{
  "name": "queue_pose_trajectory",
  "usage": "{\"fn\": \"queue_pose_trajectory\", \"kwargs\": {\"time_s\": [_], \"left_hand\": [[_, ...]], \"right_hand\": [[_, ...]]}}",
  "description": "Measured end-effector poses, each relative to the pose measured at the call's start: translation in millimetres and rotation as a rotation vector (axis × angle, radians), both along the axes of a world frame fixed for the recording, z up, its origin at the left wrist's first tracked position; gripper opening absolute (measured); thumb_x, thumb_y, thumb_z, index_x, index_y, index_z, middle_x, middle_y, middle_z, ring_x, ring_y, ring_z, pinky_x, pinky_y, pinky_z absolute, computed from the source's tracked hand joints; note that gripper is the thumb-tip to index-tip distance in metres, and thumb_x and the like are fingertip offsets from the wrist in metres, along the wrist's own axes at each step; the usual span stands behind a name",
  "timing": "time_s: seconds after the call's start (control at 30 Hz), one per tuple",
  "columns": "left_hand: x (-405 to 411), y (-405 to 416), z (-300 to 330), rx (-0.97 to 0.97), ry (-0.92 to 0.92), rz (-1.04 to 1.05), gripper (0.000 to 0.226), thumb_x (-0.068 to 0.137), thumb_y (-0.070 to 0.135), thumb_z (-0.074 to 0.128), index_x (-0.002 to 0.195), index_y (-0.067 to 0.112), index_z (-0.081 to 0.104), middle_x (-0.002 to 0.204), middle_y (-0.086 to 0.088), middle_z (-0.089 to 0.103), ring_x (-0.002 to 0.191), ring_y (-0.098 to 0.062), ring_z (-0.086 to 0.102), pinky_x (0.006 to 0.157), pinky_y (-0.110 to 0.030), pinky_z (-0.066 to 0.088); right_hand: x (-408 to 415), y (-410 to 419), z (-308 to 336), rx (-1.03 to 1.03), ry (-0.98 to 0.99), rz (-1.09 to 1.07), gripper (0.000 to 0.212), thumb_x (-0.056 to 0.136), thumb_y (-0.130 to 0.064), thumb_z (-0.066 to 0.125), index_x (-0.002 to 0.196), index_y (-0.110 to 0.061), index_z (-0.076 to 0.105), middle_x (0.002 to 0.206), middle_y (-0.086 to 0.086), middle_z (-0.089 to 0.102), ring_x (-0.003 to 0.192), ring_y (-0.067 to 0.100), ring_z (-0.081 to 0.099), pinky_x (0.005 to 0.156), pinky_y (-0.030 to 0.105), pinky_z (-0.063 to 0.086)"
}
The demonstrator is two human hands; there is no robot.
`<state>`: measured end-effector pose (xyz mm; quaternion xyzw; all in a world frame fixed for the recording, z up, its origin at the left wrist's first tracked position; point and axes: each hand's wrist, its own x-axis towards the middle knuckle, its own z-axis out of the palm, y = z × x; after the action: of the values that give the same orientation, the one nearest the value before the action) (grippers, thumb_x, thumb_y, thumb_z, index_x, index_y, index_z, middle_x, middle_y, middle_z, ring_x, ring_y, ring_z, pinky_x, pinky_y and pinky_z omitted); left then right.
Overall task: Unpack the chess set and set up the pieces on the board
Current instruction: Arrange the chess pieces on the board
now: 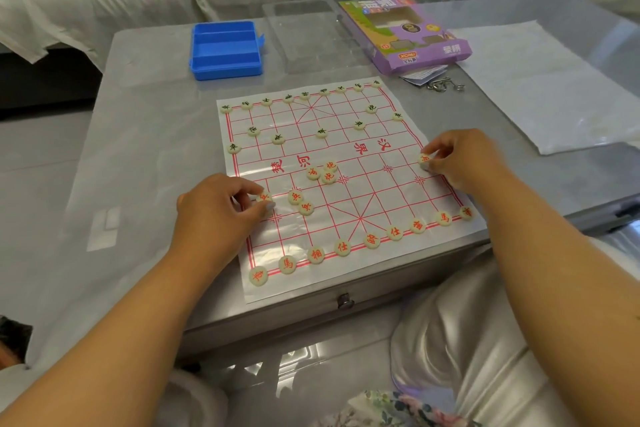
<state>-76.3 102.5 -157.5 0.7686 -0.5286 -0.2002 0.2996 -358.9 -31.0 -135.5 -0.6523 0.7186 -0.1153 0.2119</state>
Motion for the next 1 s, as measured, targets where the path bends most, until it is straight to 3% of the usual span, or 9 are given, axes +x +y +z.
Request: {"fn": "queue_pose_trajectory", "kwargs": {"time_s": [0.17,0.27,0.47,0.6,0.73,0.87,1.0], "left_hand": [[-0.5,-0.4,-0.7,0.009,-0.007,0.003,0.031,0.077,0.041,0.072,0.103,0.024,0.069,0.09,0.011,0.06,0.079,-0.013,0.055,0.087,-0.049,0.052],[-0.9,-1.3,-1.2,0.005,-0.006,0.003,0.031,0.077,0.041,0.072,0.104,0.024,0.069,0.087,0.013,0.058,0.077,-0.013,0.055,0.088,-0.048,0.051],[-1.3,-2.3,-4.0,-0.007,-0.016,-0.013,0.029,0.077,0.042,0.072,0.101,0.025,0.07,0.081,0.019,0.055,0.073,-0.009,0.052,0.088,-0.048,0.05],[-2.6,-1.5,-5.8,-0.014,-0.031,-0.025,0.029,0.078,0.041,0.072,0.101,0.024,0.071,0.084,0.014,0.058,0.074,-0.01,0.053,0.089,-0.047,0.05],[-1.5,-1.2,-8.0,-0.015,-0.038,-0.037,0.029,0.078,0.043,0.071,0.102,0.025,0.071,0.087,0.013,0.06,0.077,-0.01,0.054,0.089,-0.047,0.05],[-1.1,0.0,-8.5,-0.02,-0.036,-0.045,0.028,0.078,0.042,0.071,0.101,0.026,0.071,0.089,0.014,0.059,0.079,-0.011,0.055,0.089,-0.047,0.05],[-0.3,0.2,-9.2,-0.031,-0.032,-0.053,0.025,0.078,0.041,0.072,0.099,0.027,0.071,0.087,0.016,0.058,0.08,-0.01,0.055,0.089,-0.047,0.049]], "right_hand": [[1.4,0.7,1.8,0.024,0.035,0.0,0.036,0.082,-0.028,0.07,0.117,-0.024,0.063,0.098,0.001,0.063,0.087,0.02,0.059,0.081,0.032,0.047],[5.5,5.5,4.2,-0.094,0.073,0.033,0.039,0.082,-0.029,0.071,0.12,-0.026,0.061,0.095,-0.003,0.061,0.086,0.017,0.057,0.081,0.032,0.048],[51.3,31.8,-6.5,-0.145,-0.025,0.319,0.035,0.084,-0.033,0.067,0.118,-0.026,0.062,0.095,-0.007,0.06,0.084,0.008,0.053,0.08,0.021,0.042],[78.2,44.8,-16.8,-0.196,-0.012,0.467,0.041,0.084,-0.039,0.066,0.123,-0.028,0.06,0.11,-0.004,0.064,0.096,0.01,0.053,0.092,0.028,0.046],[87.4,47.4,-23.1,-0.238,0.055,0.515,0.041,0.086,-0.045,0.061,0.124,-0.033,0.057,0.119,-0.003,0.058,0.109,0.015,0.047,0.09,0.023,0.034],[91.3,47.6,-24.7,-0.248,0.053,0.52,0.039,0.086,-0.046,0.06,0.123,-0.035,0.057,0.117,-0.004,0.057,0.107,0.012,0.044,0.087,0.022,0.031],[95.8,58.5,-21.0,-0.254,-0.025,0.63,0.026,0.083,-0.034,0.063,0.109,-0.032,0.063,0.106,-0.008,0.057,0.096,0.006,0.041,0.086,0.023,0.034]]}}
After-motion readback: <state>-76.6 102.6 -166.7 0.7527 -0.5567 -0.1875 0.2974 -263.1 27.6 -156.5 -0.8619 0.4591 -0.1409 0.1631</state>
